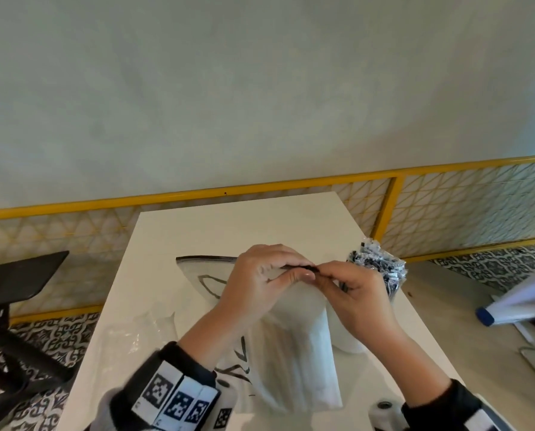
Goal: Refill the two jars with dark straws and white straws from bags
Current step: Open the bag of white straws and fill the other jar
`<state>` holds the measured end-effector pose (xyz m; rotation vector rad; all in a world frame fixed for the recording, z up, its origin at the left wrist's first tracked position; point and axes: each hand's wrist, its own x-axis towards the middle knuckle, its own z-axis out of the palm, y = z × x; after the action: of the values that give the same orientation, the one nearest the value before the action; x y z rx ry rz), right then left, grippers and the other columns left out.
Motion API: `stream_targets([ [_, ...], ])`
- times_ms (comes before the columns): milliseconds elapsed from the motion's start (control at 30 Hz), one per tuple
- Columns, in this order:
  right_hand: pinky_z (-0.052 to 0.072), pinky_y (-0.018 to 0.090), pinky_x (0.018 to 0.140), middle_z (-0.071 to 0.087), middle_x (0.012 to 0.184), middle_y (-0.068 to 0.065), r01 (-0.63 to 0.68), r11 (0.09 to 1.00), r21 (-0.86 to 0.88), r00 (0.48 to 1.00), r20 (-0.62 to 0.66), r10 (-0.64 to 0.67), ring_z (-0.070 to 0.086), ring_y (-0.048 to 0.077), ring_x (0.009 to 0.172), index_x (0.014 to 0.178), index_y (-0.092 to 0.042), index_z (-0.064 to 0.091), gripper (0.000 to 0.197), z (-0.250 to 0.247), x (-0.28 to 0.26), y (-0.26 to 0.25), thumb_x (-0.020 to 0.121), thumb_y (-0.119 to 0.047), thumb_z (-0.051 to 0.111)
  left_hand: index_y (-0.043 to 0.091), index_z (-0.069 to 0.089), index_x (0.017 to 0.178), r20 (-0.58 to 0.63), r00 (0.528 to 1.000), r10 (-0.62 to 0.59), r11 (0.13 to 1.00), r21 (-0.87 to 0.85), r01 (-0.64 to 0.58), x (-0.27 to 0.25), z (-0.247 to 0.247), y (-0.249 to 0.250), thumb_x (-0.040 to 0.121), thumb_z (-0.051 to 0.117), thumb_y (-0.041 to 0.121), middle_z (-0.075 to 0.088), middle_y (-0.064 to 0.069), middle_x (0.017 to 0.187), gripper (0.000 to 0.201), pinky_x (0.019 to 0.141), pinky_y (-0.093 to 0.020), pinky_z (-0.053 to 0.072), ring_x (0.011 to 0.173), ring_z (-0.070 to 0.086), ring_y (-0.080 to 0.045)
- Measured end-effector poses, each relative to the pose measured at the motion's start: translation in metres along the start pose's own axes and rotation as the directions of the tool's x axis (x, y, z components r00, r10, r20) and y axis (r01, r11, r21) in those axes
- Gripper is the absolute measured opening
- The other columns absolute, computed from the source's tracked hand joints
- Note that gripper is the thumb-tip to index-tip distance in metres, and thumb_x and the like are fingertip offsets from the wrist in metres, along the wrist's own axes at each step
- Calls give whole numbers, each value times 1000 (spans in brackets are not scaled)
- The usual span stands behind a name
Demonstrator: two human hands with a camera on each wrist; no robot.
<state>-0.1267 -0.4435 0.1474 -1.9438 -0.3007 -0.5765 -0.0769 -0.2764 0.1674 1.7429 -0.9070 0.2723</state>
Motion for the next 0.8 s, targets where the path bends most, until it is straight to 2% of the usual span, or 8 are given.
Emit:
stream_targets([
  [100,42,9,62,68,70,-21,2,1000,26,998,-62,-1,62,-2,65,73,-21,75,12,-2,-3,-1,80,-12,70,16,77,86,6,998,-62,998,3,62,-3,-17,-10,75,72,25,73,13,80,15,76,-14,51,79,69,-5],
  [167,39,11,56,63,60,-9,-9,1000,20,991,-134,12,53,0,56,62,-23,67,21,-10,-5,-2,80,-12,71,21,77,82,-28,993,-117,992,42,119,-9,-38,-22,73,71,31,74,9,82,14,76,-15,52,78,69,-7],
  [233,37,9,51,58,57,2,-87,996,28,979,-183,91,47,3,51,63,-20,65,23,-23,-8,-1,80,-5,73,27,74,77,-54,982,-182,978,97,187,-17,-62,-30,71,71,30,73,10,85,7,74,-12,51,78,68,-6],
  [333,39,3,55,65,59,-17,-172,985,24,957,-233,173,55,-4,58,63,-37,69,39,-38,-17,4,79,-2,71,25,75,77,-48,964,-262,955,134,266,-24,-91,-32,69,72,24,73,11,84,9,75,-12,50,80,67,-7],
  [500,42,2,55,69,67,-17,-257,966,16,922,-297,250,59,-3,63,66,-31,72,32,-49,-24,15,81,-3,71,25,76,78,-55,959,-279,942,176,284,-33,-107,-32,69,71,26,73,10,80,10,69,-11,47,76,65,-11],
  [667,42,3,62,68,72,-22,-229,967,-110,926,-331,182,61,-2,68,69,-50,68,45,-57,-29,23,80,-6,72,27,76,77,-93,959,-268,940,192,281,-40,-115,-24,69,70,25,73,11,83,10,70,-10,49,79,66,-10],
  [767,42,8,79,62,94,-15,-56,941,-334,924,-375,-78,57,2,84,98,-31,70,13,-58,-28,14,85,-29,68,29,76,77,-91,965,-245,946,194,258,-42,-116,-19,70,70,22,73,11,81,11,71,-12,50,79,67,-10],
  [800,41,13,88,57,105,-7,-5,901,-433,903,-390,-182,54,8,94,109,-17,66,32,-56,-27,9,82,-35,67,27,75,77,-84,968,-237,948,199,249,-42,-114,-16,71,70,22,73,11,81,10,71,-12,51,79,67,-10],
])
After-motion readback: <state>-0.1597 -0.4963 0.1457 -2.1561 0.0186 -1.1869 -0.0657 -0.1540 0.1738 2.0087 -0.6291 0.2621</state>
